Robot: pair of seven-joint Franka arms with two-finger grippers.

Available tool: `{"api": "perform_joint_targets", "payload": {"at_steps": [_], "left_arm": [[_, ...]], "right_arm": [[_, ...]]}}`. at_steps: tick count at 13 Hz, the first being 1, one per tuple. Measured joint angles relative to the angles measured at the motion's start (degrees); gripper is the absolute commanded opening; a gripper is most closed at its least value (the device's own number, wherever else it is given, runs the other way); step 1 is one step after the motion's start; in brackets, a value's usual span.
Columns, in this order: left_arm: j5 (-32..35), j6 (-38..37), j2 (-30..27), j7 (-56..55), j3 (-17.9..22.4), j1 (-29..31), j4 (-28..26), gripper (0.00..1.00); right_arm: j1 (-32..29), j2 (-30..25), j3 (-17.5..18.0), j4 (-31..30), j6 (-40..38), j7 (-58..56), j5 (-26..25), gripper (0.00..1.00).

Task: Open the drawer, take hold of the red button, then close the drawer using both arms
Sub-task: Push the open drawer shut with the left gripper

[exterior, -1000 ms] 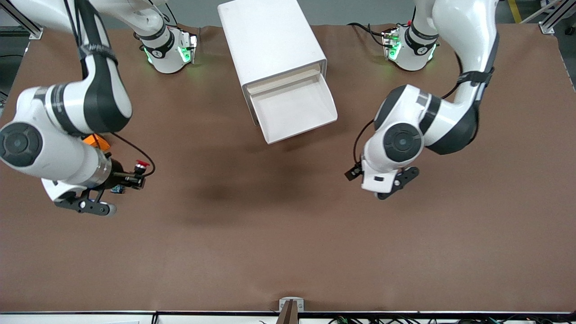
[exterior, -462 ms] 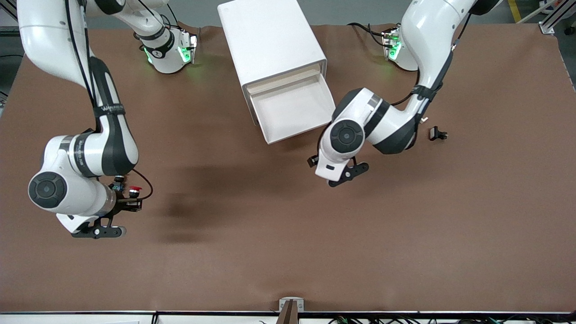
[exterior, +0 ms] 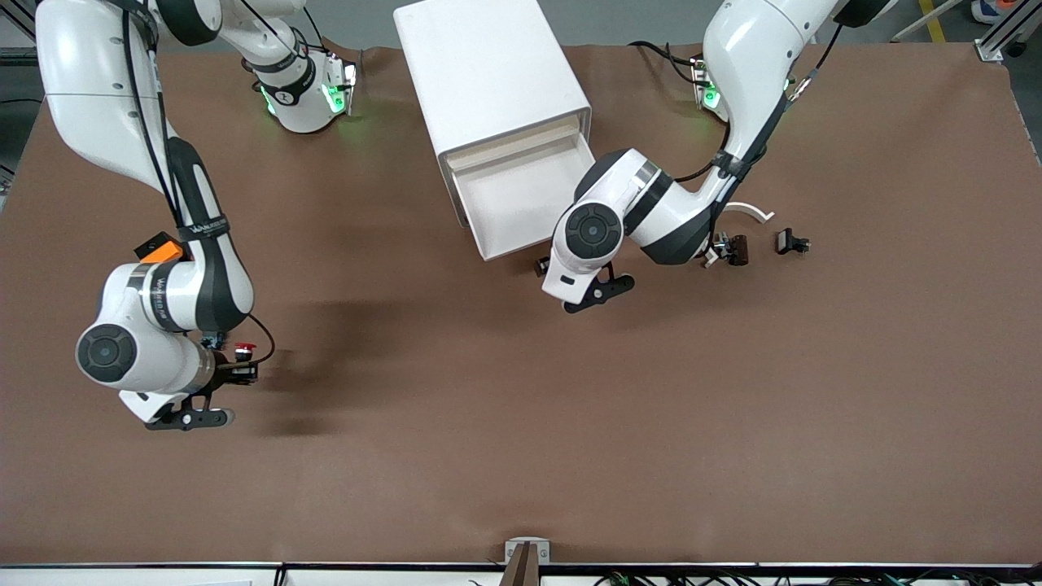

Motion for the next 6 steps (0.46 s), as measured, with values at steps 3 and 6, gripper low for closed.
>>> {"api": "perform_joint_targets", "payload": {"at_steps": [3,6], "left_arm": [[-2.23,0.00,0.07,0.00,-1.54,-0.03,-1.02,1.00],[-5.83,0.02,0.11,0.12,-2.54,-0.04,-1.82,1.00]], "right_arm": [[0.00,-0.06,0.24,-4.44,3.49,-0.16,0.00,0.31],[0.00,-0.69,0.54,-8.08,6.63,-0.19,0.00,0.31]]}}
